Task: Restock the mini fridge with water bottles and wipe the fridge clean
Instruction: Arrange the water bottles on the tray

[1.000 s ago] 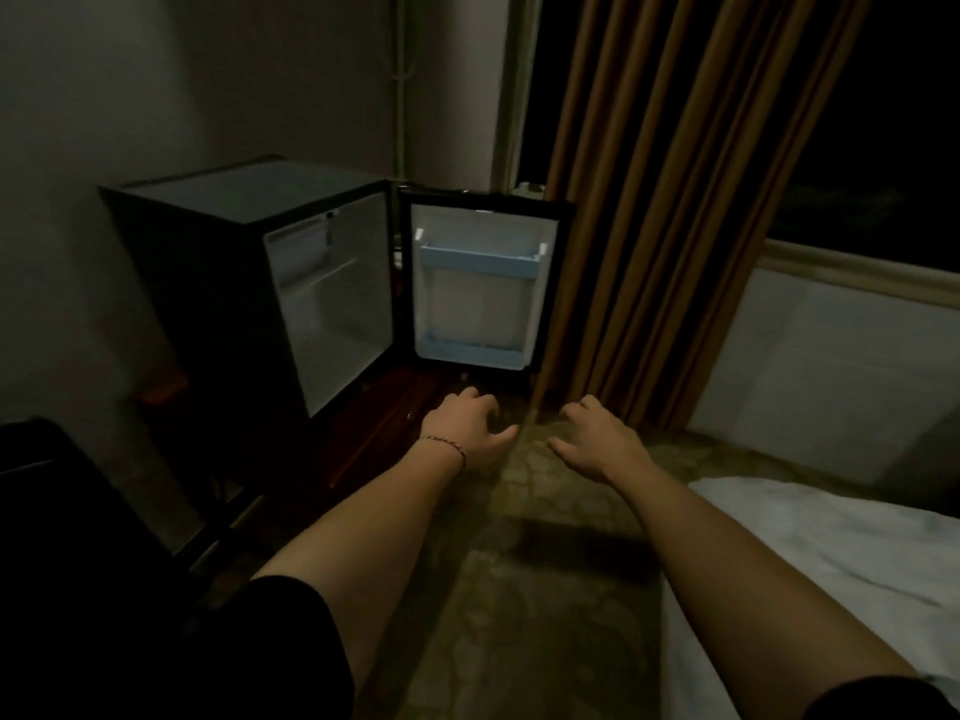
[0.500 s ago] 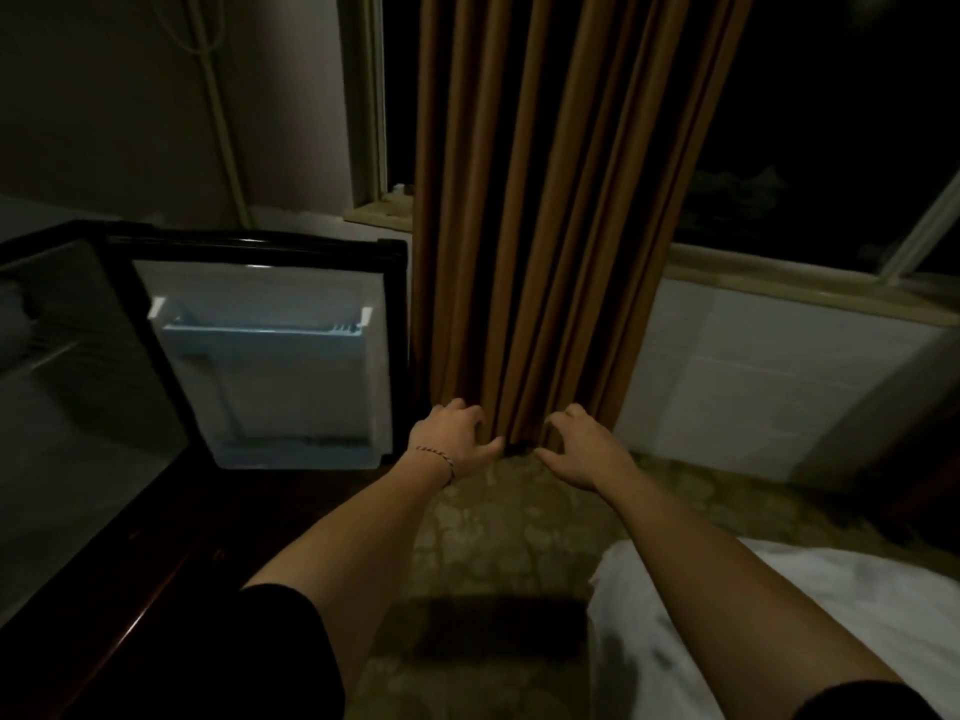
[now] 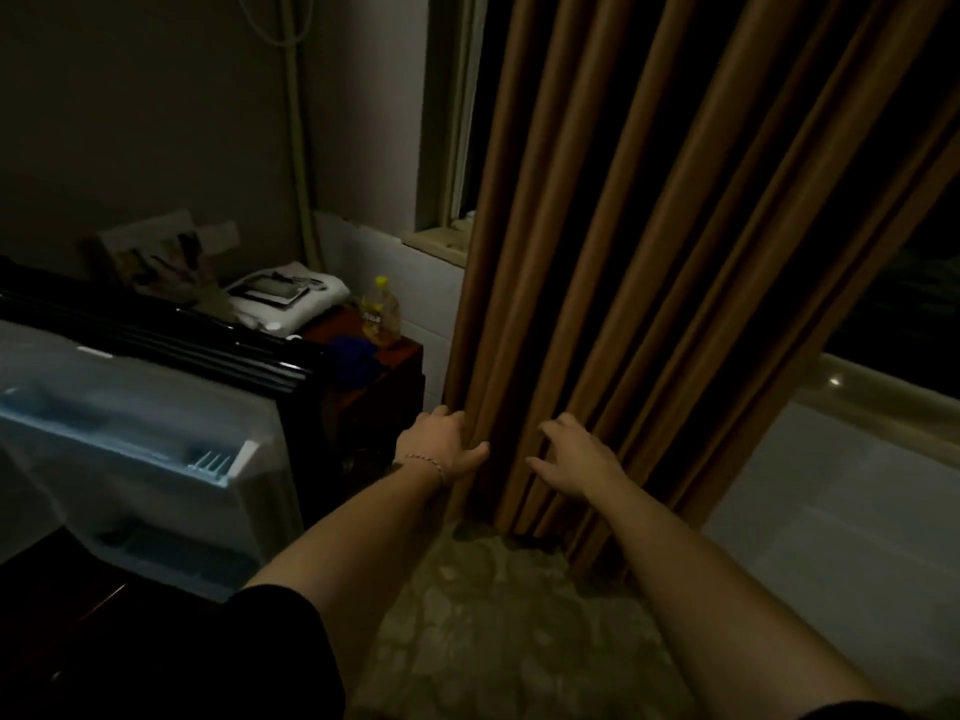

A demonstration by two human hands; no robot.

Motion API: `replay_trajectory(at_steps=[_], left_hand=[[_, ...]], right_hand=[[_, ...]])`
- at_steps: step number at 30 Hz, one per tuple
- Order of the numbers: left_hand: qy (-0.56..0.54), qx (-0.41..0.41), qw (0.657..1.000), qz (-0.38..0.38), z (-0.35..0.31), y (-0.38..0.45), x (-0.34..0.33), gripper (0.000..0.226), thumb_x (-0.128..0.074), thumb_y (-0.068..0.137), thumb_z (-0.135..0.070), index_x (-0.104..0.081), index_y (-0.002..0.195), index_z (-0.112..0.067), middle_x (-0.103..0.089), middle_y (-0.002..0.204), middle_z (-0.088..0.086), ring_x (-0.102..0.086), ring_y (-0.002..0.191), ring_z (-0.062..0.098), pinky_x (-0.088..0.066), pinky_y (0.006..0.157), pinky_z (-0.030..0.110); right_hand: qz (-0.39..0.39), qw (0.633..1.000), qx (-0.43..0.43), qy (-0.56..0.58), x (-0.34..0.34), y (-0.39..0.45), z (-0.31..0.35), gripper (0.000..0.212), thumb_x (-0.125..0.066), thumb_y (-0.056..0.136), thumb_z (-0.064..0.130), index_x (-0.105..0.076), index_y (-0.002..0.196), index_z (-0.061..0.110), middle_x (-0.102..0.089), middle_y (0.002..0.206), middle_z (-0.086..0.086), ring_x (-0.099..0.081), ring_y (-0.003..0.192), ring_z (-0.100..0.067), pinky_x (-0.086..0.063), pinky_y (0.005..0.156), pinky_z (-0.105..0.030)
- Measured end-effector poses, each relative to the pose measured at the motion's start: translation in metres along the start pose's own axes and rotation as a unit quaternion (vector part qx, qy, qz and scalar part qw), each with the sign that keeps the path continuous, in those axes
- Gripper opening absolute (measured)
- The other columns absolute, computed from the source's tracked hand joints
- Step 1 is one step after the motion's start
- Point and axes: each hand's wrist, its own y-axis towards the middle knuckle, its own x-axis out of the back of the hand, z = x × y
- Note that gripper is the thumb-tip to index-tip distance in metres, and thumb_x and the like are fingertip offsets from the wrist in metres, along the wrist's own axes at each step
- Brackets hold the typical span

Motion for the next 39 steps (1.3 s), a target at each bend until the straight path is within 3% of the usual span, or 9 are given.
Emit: replay_trajectory(at_steps=[8,15,18,21,24,28,33,39], left_hand=[[-0.004,0.099,0.995,-0.018,0.033,0.149,0.028,0.064,-0.047,0.086,-0.069,-0.05,0.131,-0.023,-0.047,0.13,0.005,-0.047,0.119,0.029,-0.048,0.092,0.049],[-0.009,0.25,0.965,-0.082,0.118,0.198,0.064,0.057,-0.05,0.088,-0.063,-0.052,0.125,-0.021,-0.048,0.13,0.007,-0.047,0.12,0.031,-0.049,0.091,0.047],[-0.003,0.32,0.936,-0.145,0.173,0.198,0.084,0.052,-0.05,0.088,-0.062,-0.053,0.121,-0.021,-0.05,0.124,0.007,-0.049,0.115,0.03,-0.05,0.087,0.047],[0.001,0.415,0.886,-0.205,0.22,0.184,0.102,0.051,-0.052,0.088,-0.059,-0.053,0.122,-0.022,-0.05,0.124,0.007,-0.048,0.116,0.03,-0.05,0.087,0.045],[0.011,0.508,0.832,-0.224,0.247,0.162,0.11,0.055,-0.053,0.088,-0.06,-0.052,0.127,-0.021,-0.049,0.126,0.005,-0.048,0.116,0.027,-0.051,0.084,0.042],[0.009,0.574,0.785,-0.233,0.264,0.147,0.11,0.056,-0.054,0.088,-0.06,-0.05,0.13,-0.023,-0.049,0.128,0.004,-0.047,0.119,0.026,-0.051,0.087,0.043],[0.009,0.584,0.782,-0.219,0.278,0.16,0.102,0.058,-0.052,0.088,-0.062,-0.051,0.131,-0.024,-0.048,0.128,0.002,-0.045,0.12,0.025,-0.051,0.088,0.042],[0.023,0.57,0.802,-0.178,0.313,0.18,0.098,0.065,-0.048,0.087,-0.068,-0.047,0.137,-0.027,-0.046,0.135,0.0,-0.041,0.126,0.025,-0.047,0.095,0.043]], right_hand=[[-0.002,0.996,0.094,-0.007,0.039,0.206,0.012,0.057,-0.056,0.096,0.05,-0.044,0.143,0.02,-0.041,0.138,-0.001,-0.055,0.117,-0.023,-0.052,0.092,-0.039],[0.048,0.969,0.243,-0.006,0.031,0.346,0.105,0.046,-0.058,0.095,0.046,-0.05,0.131,0.018,-0.043,0.13,-0.004,-0.053,0.116,-0.027,-0.05,0.09,-0.041],[0.073,0.94,0.334,0.003,0.023,0.397,0.166,0.047,-0.061,0.094,0.043,-0.051,0.13,0.015,-0.042,0.128,-0.007,-0.052,0.117,-0.031,-0.048,0.095,-0.044],[0.082,0.904,0.42,-0.019,0.018,0.432,0.23,0.055,-0.059,0.094,0.046,-0.046,0.14,0.018,-0.04,0.136,-0.006,-0.052,0.121,-0.03,-0.049,0.096,-0.045],[0.098,0.863,0.493,-0.049,0.016,0.444,0.283,0.056,-0.061,0.094,0.046,-0.045,0.142,0.022,-0.039,0.142,-0.004,-0.05,0.126,-0.027,-0.049,0.097,-0.045],[0.107,0.816,0.565,-0.062,0.005,0.458,0.325,0.053,-0.062,0.093,0.045,-0.048,0.138,0.021,-0.042,0.137,-0.003,-0.053,0.122,-0.025,-0.051,0.093,-0.042],[0.124,0.799,0.582,-0.087,-0.012,0.482,0.352,0.048,-0.063,0.093,0.044,-0.05,0.134,0.021,-0.044,0.133,-0.003,-0.055,0.117,-0.026,-0.052,0.091,-0.046],[0.137,0.812,0.558,-0.096,-0.037,0.508,0.378,0.042,-0.061,0.094,0.041,-0.051,0.129,0.021,-0.044,0.13,-0.003,-0.056,0.113,-0.027,-0.052,0.087,-0.045]])
